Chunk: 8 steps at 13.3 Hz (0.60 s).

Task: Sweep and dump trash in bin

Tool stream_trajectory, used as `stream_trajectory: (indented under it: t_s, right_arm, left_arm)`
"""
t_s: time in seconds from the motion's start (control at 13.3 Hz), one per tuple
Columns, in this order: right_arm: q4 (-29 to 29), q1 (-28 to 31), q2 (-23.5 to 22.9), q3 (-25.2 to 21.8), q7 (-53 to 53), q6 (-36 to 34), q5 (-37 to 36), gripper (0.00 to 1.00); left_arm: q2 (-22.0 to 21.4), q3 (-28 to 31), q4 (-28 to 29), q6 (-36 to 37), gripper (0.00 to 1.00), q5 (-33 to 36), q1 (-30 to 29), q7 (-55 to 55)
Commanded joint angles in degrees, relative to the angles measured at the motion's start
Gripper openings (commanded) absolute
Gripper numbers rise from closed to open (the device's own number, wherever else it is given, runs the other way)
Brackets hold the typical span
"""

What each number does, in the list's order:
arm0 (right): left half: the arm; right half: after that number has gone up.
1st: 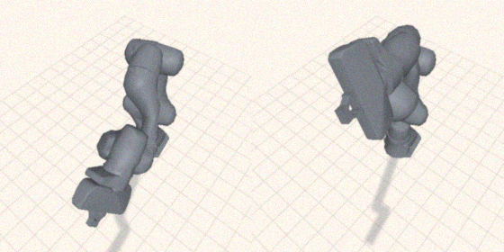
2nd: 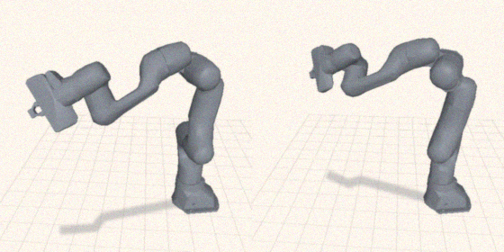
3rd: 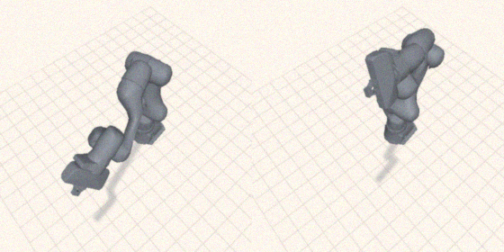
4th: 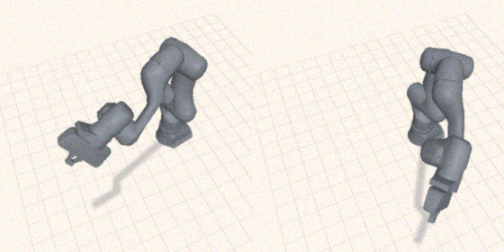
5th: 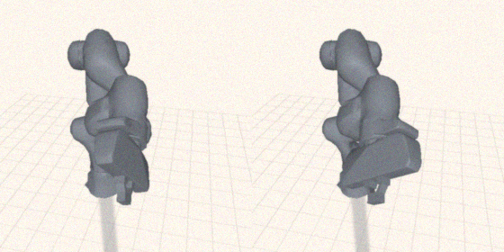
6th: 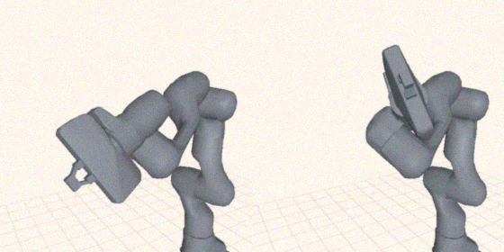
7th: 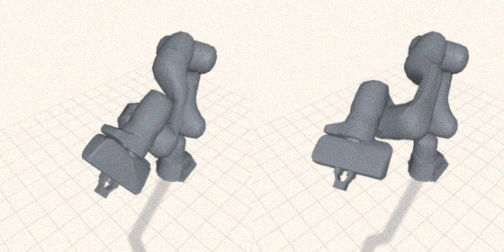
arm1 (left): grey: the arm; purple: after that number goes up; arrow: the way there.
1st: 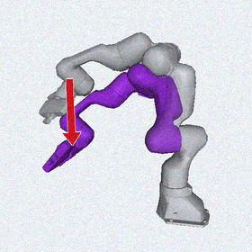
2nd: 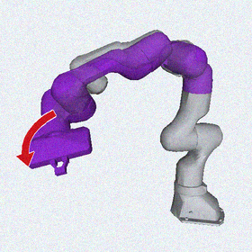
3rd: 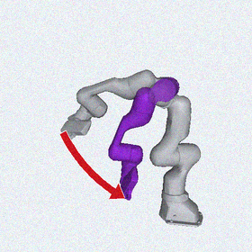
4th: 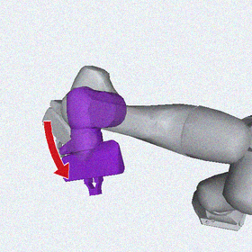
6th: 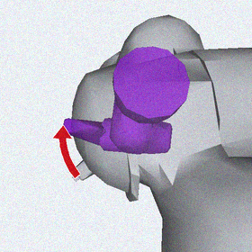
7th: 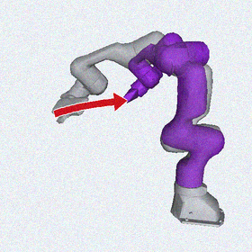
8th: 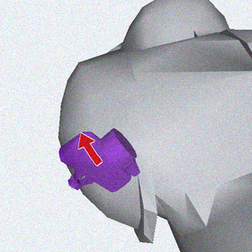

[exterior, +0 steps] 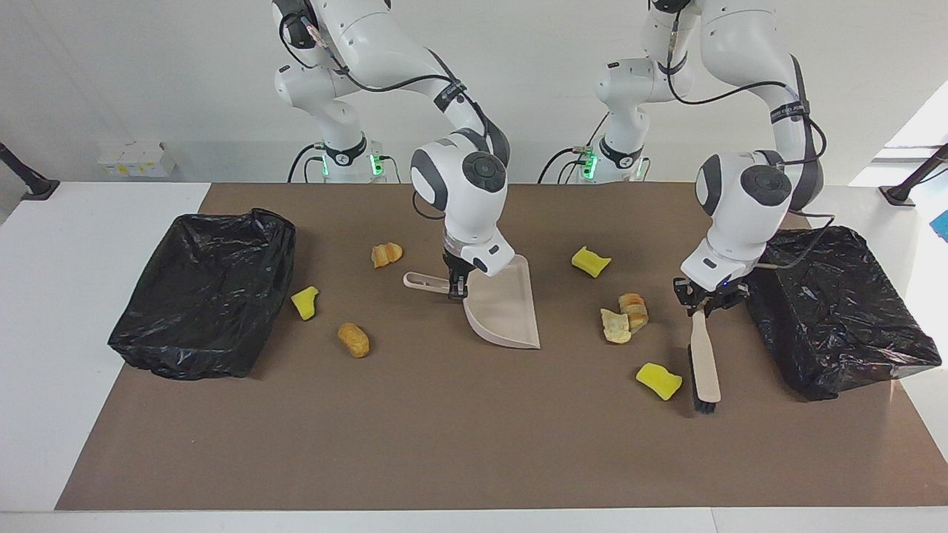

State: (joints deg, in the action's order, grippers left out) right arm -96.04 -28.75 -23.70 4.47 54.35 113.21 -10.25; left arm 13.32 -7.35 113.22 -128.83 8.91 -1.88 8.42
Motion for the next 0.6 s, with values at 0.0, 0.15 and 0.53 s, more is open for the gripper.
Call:
stream_trajectory:
  t_s: [0.0,0.15,0.53]
  right_arm:
    - [-2.4,-0.9,1.2,0.2,-1.2,1.0,-1.6,0.0]
    - [-2.3,-0.9,1.2,0.2,-1.3,1.0,-1.6,0.0]
    - [-2.3,-0.9,1.3,0.3,-1.3,0.9,-1.7,0.0]
  left_arm:
    - [1.4,-0.3,-2.4,3.4,0.0,-1.1,0.9,8.2]
    - [0.4,-0.4,-1.4,5.7,0.0,-1.1,2.8,12.4]
    - [-1.8,-0.7,-1.2,16.6,0.0,-1.1,10.2,22.9]
